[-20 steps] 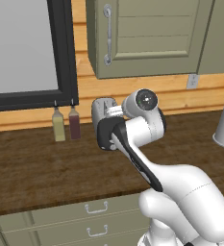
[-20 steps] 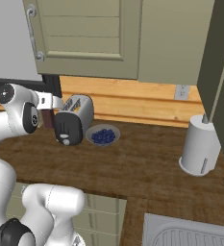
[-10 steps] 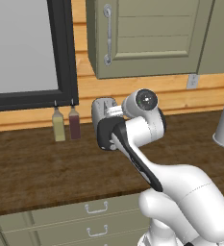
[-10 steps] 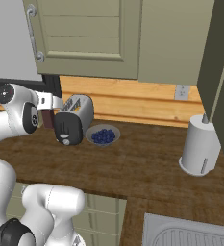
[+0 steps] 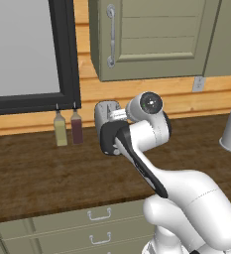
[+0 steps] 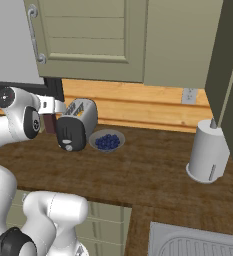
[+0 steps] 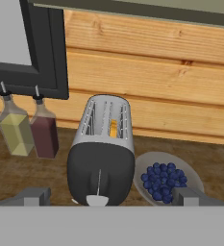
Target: Start the toaster. Once the lever pops up, take the bread to the plate on the dining counter.
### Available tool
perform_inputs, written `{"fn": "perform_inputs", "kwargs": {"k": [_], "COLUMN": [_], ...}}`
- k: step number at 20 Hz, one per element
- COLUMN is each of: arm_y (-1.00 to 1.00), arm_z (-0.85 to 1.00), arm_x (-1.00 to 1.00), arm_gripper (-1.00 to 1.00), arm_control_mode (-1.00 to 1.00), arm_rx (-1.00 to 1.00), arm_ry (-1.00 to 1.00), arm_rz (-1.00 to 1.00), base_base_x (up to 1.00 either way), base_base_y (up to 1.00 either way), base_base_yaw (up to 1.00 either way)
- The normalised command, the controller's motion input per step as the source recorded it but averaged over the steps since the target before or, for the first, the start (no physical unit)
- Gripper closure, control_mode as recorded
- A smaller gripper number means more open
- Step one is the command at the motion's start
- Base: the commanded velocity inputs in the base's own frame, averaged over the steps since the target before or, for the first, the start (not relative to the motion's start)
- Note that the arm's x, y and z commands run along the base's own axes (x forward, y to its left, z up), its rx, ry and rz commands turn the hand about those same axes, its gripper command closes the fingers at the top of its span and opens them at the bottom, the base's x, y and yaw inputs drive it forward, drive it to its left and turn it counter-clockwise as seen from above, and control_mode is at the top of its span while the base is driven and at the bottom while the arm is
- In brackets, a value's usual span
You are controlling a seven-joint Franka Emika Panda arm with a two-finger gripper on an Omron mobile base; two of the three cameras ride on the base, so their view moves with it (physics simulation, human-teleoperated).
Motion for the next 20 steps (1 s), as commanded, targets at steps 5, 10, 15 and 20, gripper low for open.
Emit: {"fn": "perform_inputs", "kwargs": {"k": [5, 10, 15, 20], "arm_y": [0.0, 0.0, 0.0, 0.0], "arm_z": [0.0, 0.0, 0.0, 0.0], "arm_x": [0.0, 0.0, 0.0, 0.0], "arm_gripper": [-1.0, -1.0, -1.0, -1.0], "arm_control_mode": [-1.0, -1.0, -1.0, -1.0], "arm_rx": [0.0, 0.0, 0.0, 0.0], "arm_ry": [0.0, 0.0, 0.0, 0.0], "arm_rz": [0.0, 0.0, 0.0, 0.0], "base_base_x": [0.0, 0.0, 0.0, 0.0], "base_base_y": [0.0, 0.0, 0.0, 0.0], "base_base_yaw": [0.0, 0.0, 0.0, 0.0]}}
